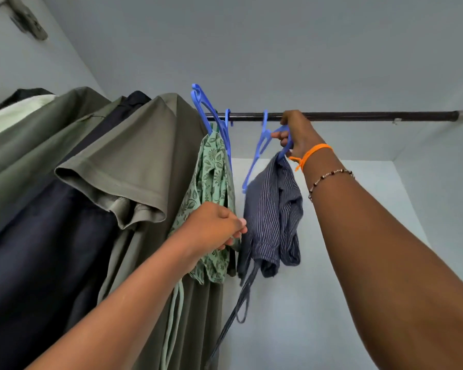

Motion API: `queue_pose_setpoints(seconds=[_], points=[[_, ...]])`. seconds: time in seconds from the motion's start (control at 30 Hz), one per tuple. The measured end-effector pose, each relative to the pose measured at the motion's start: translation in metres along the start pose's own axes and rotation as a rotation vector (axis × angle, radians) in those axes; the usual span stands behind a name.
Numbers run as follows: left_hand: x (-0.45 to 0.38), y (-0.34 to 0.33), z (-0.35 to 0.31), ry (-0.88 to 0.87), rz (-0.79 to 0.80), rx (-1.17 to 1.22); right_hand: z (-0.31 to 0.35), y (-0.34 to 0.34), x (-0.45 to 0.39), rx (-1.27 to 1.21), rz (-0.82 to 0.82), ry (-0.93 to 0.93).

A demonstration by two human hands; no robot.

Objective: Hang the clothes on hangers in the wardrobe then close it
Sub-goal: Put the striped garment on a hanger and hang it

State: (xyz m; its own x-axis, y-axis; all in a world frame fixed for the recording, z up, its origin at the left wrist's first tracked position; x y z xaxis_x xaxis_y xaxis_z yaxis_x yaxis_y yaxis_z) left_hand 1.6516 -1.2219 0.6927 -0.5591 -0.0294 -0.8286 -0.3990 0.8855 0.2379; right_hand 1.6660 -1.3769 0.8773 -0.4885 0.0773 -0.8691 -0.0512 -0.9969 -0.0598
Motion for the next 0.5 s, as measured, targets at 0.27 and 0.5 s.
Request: queue_pose_setpoints(seconds=[0.27,0.5], points=[[0.006,0.006,-0.002,0.014,-0.034,0.056,0.013,-0.059,0.04,-0.053,0.31,0.018],[0.026,0.021,0.009,0.071,-0.066,0.214,-0.042,-0.08,0.103,-0.115,0.107,-0.024]])
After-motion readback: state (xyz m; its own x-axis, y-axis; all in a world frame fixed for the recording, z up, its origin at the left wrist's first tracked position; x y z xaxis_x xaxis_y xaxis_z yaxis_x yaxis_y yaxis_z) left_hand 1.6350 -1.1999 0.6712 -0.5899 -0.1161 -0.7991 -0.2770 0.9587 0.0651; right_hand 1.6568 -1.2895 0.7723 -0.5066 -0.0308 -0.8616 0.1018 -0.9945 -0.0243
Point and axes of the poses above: each hand's wrist, its own x-axis away from the middle knuckle, its own y-axis out of the back of the hand, z = x × y, the point moved 2 cm from there along -x, towards the middle knuckle, and after that the axes turned 2 degrees about x, right-handed, at the moved point
